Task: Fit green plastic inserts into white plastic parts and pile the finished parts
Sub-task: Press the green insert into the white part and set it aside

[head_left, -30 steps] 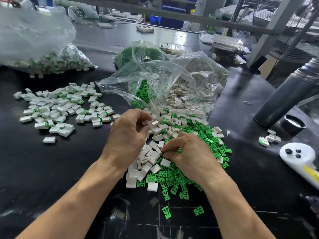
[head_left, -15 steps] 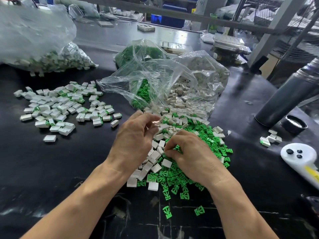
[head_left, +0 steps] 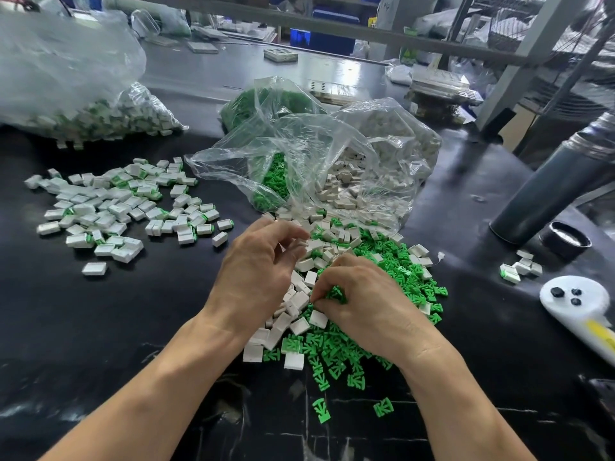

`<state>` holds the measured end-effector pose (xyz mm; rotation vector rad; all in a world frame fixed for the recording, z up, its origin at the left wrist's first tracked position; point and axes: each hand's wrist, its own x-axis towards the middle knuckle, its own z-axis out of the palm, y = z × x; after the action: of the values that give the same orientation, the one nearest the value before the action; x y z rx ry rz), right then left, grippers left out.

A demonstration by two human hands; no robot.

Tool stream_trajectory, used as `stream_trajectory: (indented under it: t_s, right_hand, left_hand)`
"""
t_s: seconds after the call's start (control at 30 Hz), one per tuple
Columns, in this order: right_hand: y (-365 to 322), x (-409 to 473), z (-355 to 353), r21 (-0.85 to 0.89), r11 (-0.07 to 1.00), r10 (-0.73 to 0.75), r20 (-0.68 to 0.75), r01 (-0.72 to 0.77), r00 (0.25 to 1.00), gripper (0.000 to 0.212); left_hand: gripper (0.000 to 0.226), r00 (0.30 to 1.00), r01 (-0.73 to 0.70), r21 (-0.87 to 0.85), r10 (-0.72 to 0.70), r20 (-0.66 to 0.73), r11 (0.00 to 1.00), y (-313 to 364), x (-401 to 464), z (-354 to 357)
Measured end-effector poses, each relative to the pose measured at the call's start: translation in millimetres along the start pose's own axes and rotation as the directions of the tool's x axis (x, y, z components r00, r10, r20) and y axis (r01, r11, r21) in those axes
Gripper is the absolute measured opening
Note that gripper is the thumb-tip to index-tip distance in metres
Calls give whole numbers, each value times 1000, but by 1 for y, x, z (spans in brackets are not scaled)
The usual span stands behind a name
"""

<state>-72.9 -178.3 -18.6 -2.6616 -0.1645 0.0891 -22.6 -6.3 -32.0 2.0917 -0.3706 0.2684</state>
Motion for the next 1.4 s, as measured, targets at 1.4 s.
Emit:
stream_trajectory:
  t_s: [1.4]
  right_hand:
    - [-2, 9, 11, 681, 722, 238, -406, 118, 882, 13]
  left_hand:
    - [10, 981, 151, -385, -91, 170, 911, 9, -2, 4]
